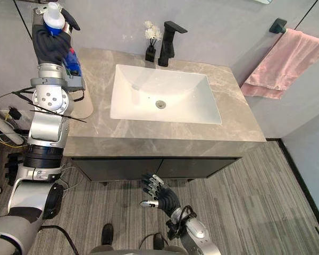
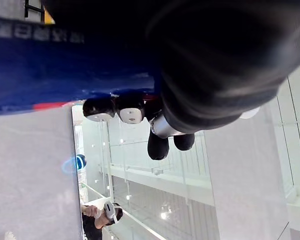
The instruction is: Organize washtable
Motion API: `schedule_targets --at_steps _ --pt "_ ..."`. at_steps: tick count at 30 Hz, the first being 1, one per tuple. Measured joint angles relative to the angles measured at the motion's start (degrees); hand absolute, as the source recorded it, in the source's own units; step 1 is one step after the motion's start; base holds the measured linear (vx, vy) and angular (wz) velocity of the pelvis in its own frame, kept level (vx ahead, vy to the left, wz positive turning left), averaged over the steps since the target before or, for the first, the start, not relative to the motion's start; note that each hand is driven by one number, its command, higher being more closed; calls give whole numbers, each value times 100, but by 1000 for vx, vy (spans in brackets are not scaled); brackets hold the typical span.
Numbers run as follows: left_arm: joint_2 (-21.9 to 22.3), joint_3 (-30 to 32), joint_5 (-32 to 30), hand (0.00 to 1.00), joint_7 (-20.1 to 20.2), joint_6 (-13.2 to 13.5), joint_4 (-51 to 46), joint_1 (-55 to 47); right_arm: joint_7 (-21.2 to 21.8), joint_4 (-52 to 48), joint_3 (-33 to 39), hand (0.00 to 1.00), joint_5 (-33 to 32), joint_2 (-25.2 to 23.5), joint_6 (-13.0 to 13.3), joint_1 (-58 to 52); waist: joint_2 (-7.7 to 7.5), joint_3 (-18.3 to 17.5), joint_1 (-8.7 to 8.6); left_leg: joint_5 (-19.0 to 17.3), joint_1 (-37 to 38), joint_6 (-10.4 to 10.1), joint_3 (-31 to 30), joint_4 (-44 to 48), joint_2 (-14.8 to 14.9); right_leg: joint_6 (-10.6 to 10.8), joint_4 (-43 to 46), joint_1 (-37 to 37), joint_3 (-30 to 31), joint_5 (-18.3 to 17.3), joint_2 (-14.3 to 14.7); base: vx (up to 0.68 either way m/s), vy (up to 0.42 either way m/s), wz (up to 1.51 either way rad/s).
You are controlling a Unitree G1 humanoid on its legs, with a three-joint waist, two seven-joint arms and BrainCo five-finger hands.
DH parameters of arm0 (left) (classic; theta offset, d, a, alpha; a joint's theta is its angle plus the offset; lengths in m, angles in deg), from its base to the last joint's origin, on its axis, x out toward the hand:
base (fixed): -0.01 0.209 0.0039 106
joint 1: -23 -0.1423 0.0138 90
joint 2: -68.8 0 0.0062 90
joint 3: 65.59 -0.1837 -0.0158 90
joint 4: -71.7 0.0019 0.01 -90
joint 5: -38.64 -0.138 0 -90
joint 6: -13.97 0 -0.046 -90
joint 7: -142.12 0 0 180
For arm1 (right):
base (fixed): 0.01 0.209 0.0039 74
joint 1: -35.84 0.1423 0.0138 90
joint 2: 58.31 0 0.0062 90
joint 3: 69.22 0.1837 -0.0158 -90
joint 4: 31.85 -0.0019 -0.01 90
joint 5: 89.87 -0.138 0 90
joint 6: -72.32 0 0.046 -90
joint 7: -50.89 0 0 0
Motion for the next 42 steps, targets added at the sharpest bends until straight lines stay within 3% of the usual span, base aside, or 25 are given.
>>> schedule_targets --at_steps 10,16,32,42 --pt "22 1 -11 100 -14 -1 74 0 -15 -5 -1 0 -40 -1 10 -18 -6 97 19 -2 -10 -3 11 -2 12 -10 -2 -17 11 10 7 0 0 0" --pt "22 28 9 100 -108 1 73 0 -75 -3 2 0 -564 -6 3 -57 -5 98 31 -3 -34 -4 3 -2 13 -10 -7 -35 3 10 9 0 0 0" --pt "171 26 15 100 -10 164 70 -29 -77 2 8 0 -606 -39 -6 -50 -11 180 146 1 -82 -3 -49 -34 7 -8 -3 -58 -39 9 8 0 0 1" --pt "339 13 135 100 153 -55 258 -670 -81 5 12 0 -608 -41 -14 -51 -13 237 136 3 -145 -1 -45 3 -1 -4 5 -122 -32 13 6 0 0 0"
